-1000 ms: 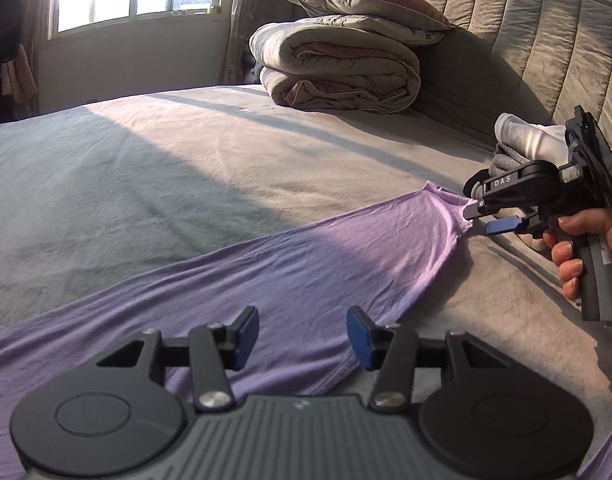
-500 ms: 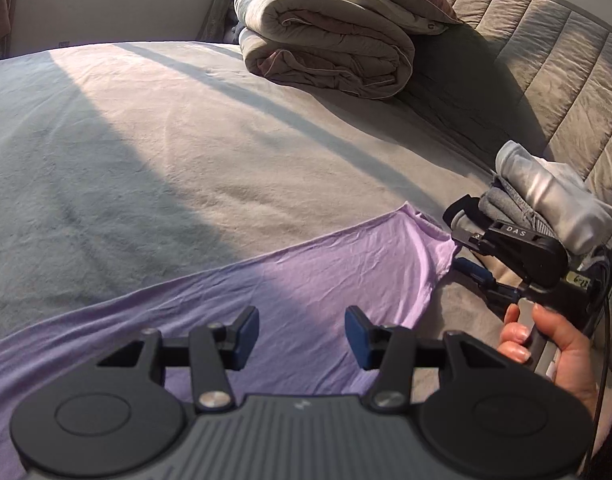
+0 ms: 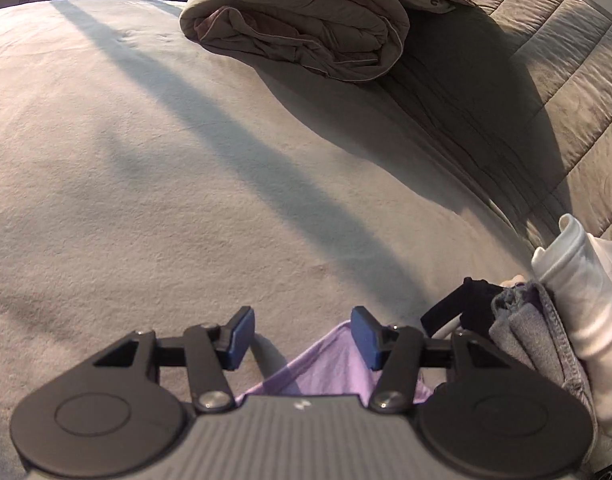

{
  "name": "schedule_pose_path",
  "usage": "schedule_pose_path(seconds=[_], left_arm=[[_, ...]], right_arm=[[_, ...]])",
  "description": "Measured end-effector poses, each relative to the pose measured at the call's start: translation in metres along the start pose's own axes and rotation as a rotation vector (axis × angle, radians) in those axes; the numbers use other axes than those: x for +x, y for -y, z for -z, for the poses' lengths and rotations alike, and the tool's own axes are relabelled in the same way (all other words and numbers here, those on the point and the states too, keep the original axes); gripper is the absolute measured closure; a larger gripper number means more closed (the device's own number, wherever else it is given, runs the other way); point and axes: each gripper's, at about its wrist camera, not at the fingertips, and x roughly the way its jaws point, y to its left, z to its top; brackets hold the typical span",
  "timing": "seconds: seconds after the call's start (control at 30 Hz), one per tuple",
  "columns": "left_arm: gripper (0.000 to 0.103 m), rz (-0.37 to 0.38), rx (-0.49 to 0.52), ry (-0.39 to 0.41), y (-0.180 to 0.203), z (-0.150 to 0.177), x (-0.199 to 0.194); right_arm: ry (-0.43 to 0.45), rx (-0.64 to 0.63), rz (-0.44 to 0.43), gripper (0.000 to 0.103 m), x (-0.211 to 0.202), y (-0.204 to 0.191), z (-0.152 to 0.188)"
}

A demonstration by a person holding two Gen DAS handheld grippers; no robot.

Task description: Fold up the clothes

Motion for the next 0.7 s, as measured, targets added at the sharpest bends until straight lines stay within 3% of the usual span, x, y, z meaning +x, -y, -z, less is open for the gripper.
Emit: schedule_pose_path(seconds=[0.17, 0.27, 0.43, 0.6, 0.7], left_arm=[[0.049, 0.054, 0.122, -0.055, 0.027, -0.017, 0.022], [0.049, 0.077, 0.251, -0.1, 0.045, -0.013, 0.031], [0.049, 0.012, 0.478, -0.101, 0.067, 0.009, 0.031], [0.049, 0.001, 0.514, -0.08, 0.055, 0.022, 0.018], [0.049, 0.001, 0.532, -0.074, 0.046, 0.025, 0.011]], right_arm=[[0.035, -0.139, 0.081, 0.095, -0.008, -0.022, 0.018], [0.053, -0.164, 0.098, 0.094, -0.013, -0.029, 0.025], [0.076, -0.187, 0.116, 0.091, -0.019, -0.038, 0.035], [0.075, -0.244, 0.107, 0.075, -0.021, -0.051, 0.044], [0.079, -0.278, 0.106, 0.073, -0.022, -0.059, 0.051]])
